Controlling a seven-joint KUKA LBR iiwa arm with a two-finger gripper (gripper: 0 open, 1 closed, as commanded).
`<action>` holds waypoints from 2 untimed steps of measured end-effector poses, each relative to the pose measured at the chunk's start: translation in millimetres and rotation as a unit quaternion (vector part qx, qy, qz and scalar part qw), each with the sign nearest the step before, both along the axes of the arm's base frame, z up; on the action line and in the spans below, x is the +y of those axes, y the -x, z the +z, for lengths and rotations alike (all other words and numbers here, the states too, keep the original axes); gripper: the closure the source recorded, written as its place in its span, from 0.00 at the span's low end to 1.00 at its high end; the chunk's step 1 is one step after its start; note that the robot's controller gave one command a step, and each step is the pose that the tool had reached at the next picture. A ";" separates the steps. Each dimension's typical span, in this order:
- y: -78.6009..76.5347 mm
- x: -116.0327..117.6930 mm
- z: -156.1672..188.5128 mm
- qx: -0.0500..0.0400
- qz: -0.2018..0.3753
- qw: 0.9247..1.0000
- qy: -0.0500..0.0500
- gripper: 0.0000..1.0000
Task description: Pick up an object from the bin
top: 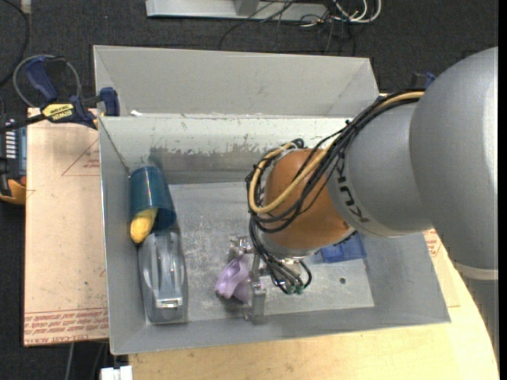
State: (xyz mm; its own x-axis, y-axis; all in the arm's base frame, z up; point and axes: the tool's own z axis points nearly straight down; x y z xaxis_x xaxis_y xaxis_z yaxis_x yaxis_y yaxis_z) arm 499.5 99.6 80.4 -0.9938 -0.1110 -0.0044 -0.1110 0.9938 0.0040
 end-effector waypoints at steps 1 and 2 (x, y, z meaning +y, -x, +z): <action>3.1 7.0 -10.2 -0.004 0.000 1.000 -0.001 0.00; 1.0 8.3 -8.5 -0.008 0.000 1.000 -0.003 1.00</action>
Offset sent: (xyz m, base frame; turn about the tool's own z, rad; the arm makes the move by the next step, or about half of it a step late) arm -0.0039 0.0075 -0.0114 -0.0031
